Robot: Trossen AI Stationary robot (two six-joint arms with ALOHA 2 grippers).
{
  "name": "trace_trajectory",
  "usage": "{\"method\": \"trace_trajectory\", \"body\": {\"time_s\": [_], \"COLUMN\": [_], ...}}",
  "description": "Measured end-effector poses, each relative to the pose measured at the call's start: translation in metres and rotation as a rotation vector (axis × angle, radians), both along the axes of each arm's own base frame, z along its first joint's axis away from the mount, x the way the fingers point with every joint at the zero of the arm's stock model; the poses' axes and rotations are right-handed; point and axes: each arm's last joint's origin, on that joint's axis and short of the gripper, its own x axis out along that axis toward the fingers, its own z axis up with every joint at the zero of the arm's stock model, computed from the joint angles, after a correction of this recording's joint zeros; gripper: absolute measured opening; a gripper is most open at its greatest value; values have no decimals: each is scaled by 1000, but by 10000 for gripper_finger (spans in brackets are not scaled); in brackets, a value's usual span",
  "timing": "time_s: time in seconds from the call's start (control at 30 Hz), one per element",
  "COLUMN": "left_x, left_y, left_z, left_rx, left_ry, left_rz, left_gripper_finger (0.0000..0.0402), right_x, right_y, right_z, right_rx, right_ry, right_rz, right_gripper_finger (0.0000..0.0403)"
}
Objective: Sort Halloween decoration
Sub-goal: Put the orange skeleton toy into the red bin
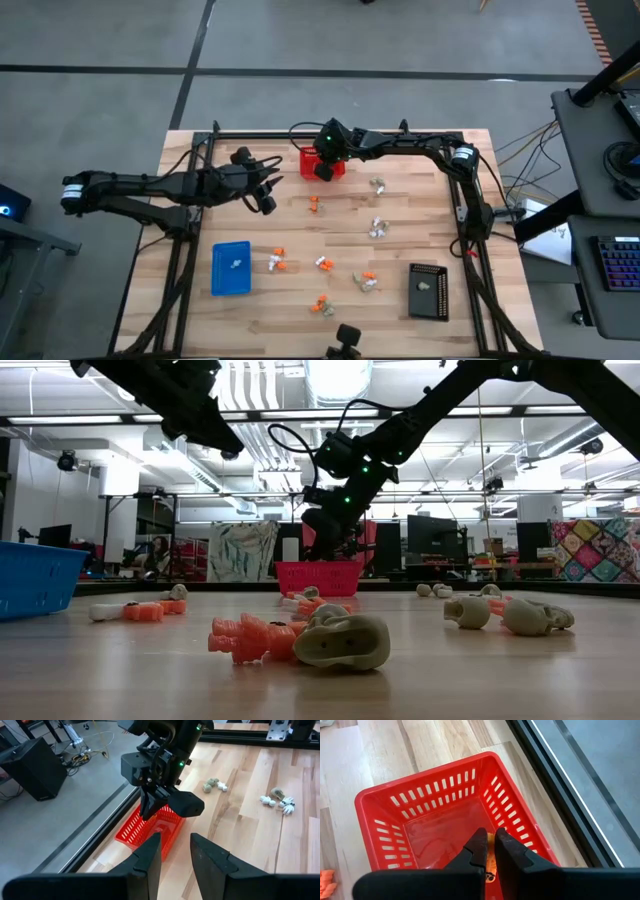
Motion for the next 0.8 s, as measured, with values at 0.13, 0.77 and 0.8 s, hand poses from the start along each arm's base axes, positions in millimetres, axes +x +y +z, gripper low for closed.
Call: {"method": "trace_trajectory", "body": {"time_s": [0.13, 0.77, 0.8], "left_x": [0, 0, 0], "left_y": [0, 0, 0], "left_z": [0, 0, 0], "left_rx": [0, 0, 0], "left_ry": [0, 0, 0], "left_rz": [0, 0, 0], "left_gripper_finger": [87, 87, 87], "right_x": [0, 0, 0], "right_y": [0, 0, 0], "right_z": [0, 0, 0], "right_rx": [1, 17, 17], "right_ry": [-1, -10, -10], "right_rz": [-1, -21, -21], "right_gripper_finger": [13, 63, 70]}}
